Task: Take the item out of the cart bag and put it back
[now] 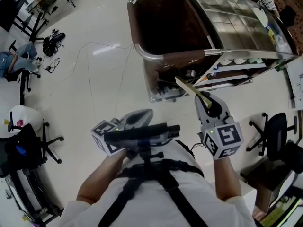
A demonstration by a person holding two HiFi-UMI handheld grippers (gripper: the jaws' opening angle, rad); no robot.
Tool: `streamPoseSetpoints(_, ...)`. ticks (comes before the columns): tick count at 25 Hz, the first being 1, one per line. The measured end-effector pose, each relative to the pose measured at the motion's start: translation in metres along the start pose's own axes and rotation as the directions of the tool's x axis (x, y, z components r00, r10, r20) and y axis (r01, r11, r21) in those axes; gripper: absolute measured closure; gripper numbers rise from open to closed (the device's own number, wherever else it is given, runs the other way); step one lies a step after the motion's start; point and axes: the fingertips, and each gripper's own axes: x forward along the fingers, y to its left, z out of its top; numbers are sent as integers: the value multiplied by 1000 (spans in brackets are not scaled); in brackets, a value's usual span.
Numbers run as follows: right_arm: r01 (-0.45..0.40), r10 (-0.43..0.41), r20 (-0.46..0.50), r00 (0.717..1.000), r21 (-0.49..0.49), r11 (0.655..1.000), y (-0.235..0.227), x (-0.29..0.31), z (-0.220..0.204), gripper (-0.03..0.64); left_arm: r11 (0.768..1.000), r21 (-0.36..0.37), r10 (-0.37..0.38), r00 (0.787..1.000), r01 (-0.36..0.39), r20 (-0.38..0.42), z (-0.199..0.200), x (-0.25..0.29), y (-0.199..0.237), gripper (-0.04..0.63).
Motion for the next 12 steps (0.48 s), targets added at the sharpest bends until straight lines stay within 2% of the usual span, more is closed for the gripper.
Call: streamPoseSetpoints(12, -8, 8, 35, 999, 6, 1000, -1, -15, 8, 545, 1000, 3, 0, 1000, 0, -5, -2, 0, 0, 592)
